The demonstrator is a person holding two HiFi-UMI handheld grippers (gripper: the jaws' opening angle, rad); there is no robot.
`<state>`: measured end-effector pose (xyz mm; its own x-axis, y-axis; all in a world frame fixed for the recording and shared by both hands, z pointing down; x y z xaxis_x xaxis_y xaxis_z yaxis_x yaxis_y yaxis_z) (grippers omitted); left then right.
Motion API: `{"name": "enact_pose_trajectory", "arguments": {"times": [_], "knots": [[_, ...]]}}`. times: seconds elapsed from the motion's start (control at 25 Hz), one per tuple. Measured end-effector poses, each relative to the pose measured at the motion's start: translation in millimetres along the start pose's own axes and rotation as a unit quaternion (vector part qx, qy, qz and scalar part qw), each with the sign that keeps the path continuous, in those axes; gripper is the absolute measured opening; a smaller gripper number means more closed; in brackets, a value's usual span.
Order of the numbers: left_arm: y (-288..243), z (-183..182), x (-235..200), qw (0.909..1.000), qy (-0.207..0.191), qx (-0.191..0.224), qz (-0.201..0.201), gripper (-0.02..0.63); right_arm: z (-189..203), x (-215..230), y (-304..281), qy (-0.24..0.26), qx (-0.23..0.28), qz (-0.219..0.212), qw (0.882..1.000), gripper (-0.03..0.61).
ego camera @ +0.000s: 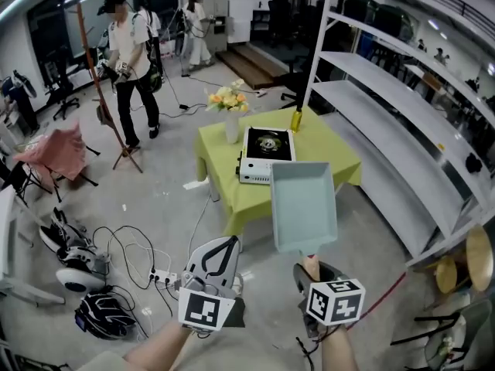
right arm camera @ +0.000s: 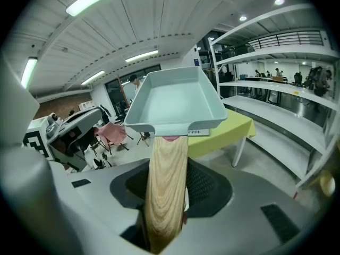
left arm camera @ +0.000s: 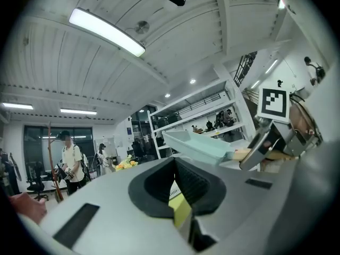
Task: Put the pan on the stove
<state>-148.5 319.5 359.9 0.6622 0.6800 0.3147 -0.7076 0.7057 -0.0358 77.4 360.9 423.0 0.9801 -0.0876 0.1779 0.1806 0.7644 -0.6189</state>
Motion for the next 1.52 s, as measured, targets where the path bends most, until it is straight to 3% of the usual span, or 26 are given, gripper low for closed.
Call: {"name": "enact_pose_trajectory", "arguments": {"times": [0.44,0.72,1.04,1.52], "knots": [[-136.9,22.4,-122.5,0.9992,0.007,-0.01,0.037,0.006,-120.6,13.1,-125.5,-0.015,-0.024,0.014,1.0,0.16],[-201.4,36.3,-178.4,0.9984,-0.004,-0.012,0.056,0.006,-178.8,24.7,-188.6,-0.026,-0.027,0.028,0.999,0.16],[-247.5,45.2,-202.6,0.9984,0.0,-0.011,0.056,0.006,-218.0,43.2,-233.7,-0.028,-0.037,0.027,0.999,0.16],[-301.8,59.5,-216.5,0.999,0.02,-0.039,0.007,0.006,-256.5,84.7,-298.3,-0.01,-0.073,-0.001,0.997,0.16]]}}
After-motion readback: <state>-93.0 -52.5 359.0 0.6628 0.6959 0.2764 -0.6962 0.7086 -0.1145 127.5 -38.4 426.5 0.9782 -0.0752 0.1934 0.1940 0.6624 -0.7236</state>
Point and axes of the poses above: the fingertips, and each gripper's own axes: y backward along the fingers, x to its right, z out of its underside, the point moved 8 cm from there along y, backward along the fingers, and after that the axes turned 6 degrees about z, right-handed, at the moved point
